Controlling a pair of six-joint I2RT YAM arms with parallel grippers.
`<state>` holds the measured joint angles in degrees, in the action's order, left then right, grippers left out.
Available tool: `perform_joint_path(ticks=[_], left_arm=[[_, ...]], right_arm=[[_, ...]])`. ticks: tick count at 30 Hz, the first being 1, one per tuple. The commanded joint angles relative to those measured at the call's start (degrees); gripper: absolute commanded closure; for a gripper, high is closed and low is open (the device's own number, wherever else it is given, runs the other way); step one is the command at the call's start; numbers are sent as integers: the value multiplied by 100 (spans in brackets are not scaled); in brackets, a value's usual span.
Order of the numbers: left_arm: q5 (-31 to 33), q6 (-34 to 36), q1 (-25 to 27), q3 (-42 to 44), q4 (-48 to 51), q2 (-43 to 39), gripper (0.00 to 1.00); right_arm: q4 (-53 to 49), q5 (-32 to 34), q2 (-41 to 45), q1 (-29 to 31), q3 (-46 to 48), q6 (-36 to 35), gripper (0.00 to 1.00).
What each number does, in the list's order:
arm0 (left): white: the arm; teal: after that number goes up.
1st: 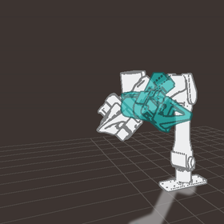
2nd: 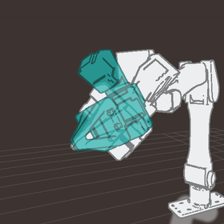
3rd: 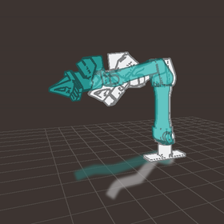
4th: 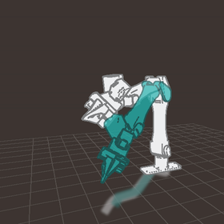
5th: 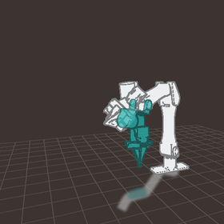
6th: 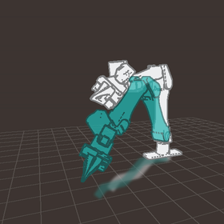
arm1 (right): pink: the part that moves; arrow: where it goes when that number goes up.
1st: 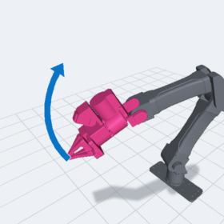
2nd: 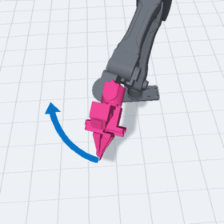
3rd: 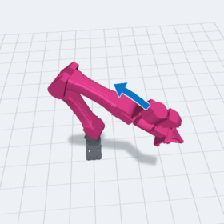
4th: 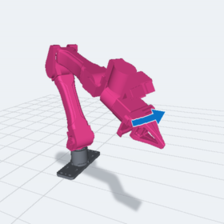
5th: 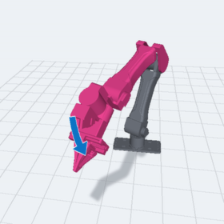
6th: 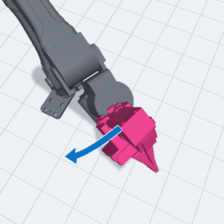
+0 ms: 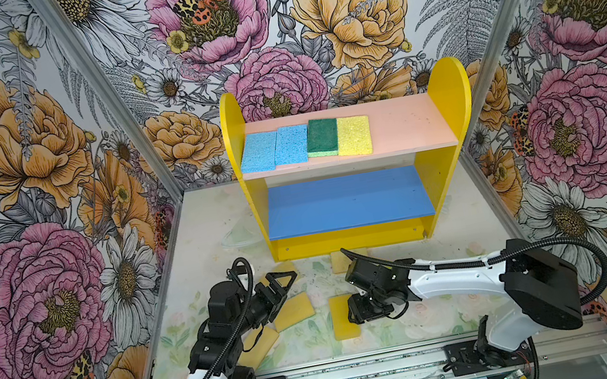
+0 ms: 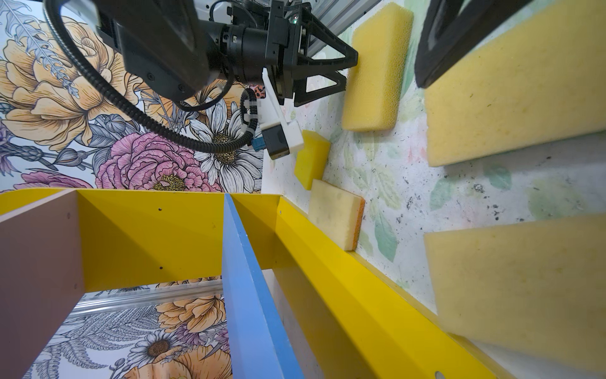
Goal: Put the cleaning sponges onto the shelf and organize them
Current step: 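Lift the tan foam sponge on edge toward the shelf with the right gripper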
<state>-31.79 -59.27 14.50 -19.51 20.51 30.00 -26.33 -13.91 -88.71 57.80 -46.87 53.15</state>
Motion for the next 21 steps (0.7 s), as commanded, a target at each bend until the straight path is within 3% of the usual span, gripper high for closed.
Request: perform_joint_path(ticks=[1,8,13,21], left_arm=[[-31,-54,32,83,-83,-100,1],[-38,-102,33,123,-66,-156,1],[-29,-82,52,107,-49,-161,1],[-5,-49,207,87,-39,-132,1]], right_arm=[[581,-149,109,-5,134,132,55],[1082,-282,30,-31,342,218,69],[1130,-227,108,-31,378,266,88],[1117,-158,616,-142,344,98,100]])
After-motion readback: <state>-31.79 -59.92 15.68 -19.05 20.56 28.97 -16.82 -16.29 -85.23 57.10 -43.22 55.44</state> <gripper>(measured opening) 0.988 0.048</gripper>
